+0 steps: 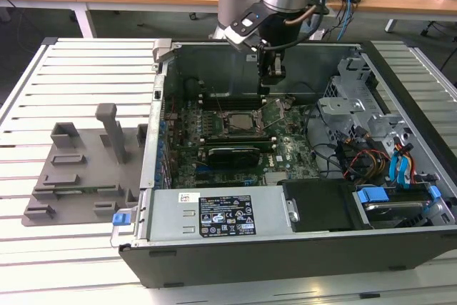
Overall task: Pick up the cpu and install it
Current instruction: 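Close the cpu cover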
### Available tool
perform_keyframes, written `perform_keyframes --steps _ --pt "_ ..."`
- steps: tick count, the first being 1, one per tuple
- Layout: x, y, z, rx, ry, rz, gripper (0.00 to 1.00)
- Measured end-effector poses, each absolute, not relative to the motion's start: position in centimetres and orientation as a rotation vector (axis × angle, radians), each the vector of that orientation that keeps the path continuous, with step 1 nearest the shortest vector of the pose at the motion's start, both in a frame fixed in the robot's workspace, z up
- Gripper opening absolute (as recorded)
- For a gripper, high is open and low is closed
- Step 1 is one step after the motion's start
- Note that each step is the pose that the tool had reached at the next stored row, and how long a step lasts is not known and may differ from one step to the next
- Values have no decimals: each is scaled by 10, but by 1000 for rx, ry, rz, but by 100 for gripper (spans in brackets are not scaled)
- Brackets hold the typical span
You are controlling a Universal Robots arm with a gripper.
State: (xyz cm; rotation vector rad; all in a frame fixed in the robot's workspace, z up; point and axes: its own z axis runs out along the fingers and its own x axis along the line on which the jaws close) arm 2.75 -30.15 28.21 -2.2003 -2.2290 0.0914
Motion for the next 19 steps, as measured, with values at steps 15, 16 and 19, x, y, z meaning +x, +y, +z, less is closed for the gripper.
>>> perform_keyframes --steps 15,16,19 --pt "65 -302 282 -2200 -2229 92 11" --pt "69 -302 282 -2200 -2229 92 11" --pt "74 -302 282 -2200 -2229 92 11"
